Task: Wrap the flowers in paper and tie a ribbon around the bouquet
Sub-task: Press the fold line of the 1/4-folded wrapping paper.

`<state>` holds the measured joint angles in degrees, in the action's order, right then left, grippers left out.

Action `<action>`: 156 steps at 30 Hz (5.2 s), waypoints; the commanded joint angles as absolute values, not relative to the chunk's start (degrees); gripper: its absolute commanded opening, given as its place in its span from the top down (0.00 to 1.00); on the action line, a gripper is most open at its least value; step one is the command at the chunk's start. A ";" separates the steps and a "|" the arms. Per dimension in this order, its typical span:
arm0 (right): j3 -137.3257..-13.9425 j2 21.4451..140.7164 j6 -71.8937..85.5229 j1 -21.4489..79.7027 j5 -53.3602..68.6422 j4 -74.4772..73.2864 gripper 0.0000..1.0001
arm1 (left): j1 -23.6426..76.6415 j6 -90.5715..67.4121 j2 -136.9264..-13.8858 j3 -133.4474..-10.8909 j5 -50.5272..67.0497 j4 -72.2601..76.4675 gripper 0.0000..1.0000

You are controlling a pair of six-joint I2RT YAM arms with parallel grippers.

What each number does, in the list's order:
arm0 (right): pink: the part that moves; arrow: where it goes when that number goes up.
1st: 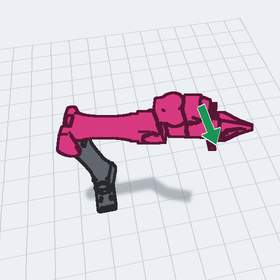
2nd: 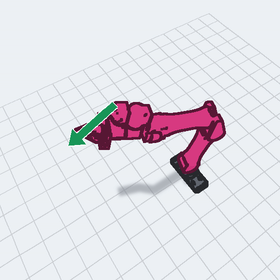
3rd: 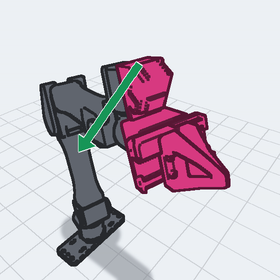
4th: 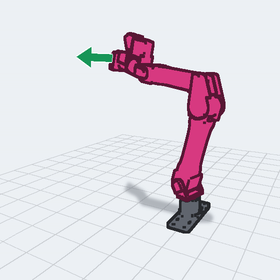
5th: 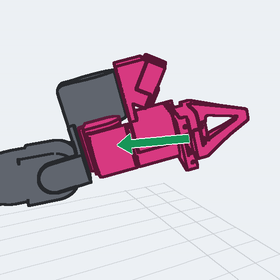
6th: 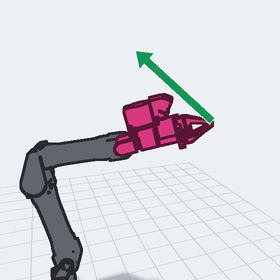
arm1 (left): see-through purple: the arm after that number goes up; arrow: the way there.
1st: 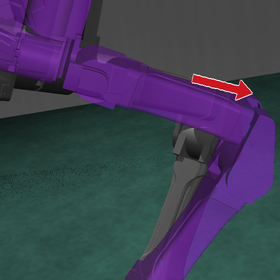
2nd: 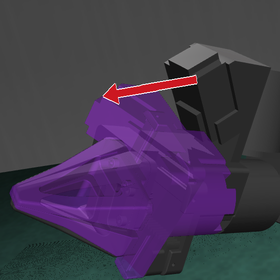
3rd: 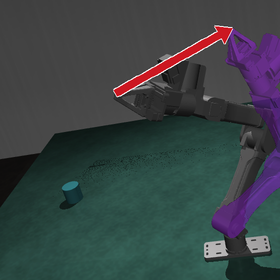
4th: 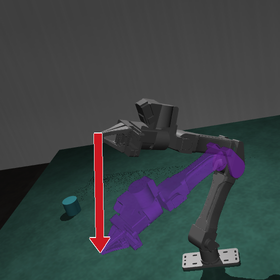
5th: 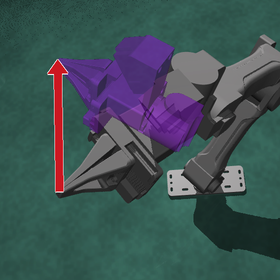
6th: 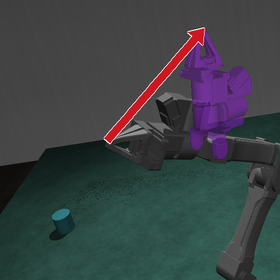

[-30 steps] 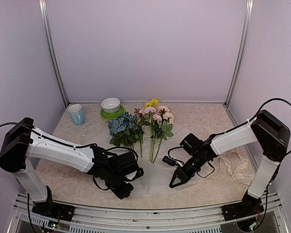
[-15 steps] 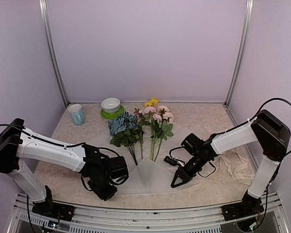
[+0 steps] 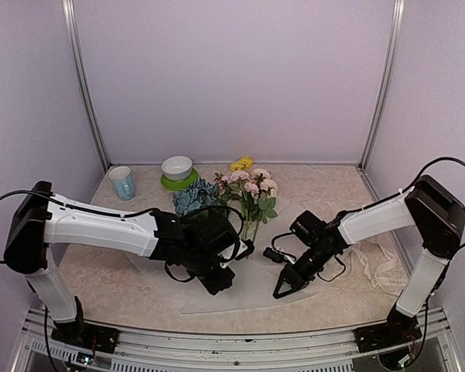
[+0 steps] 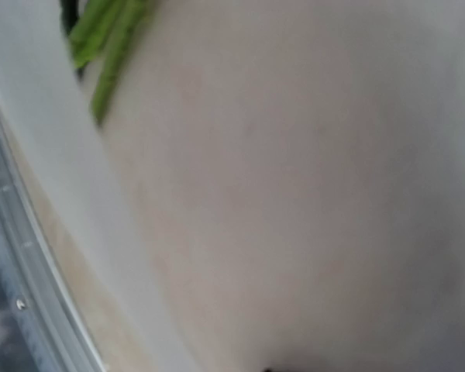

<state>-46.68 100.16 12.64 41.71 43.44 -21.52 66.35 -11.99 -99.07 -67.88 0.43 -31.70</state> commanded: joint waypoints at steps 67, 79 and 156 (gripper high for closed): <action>-58.46 91.93 30.67 56.86 15.87 -28.91 1.00 | 62.93 -5.94 -98.83 -51.62 6.55 -22.76 0.89; -55.56 94.45 25.68 53.62 16.77 -23.10 0.91 | 61.69 -4.58 -100.12 -54.81 0.89 -19.40 0.83; -53.16 103.30 22.21 39.85 26.80 -11.67 1.00 | 63.96 -33.31 -82.62 -34.61 -7.85 -13.02 0.80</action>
<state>-53.43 104.38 23.42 39.13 28.16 -9.13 61.93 -26.68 -86.32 -36.23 -4.99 -8.95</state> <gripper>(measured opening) 0.003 0.204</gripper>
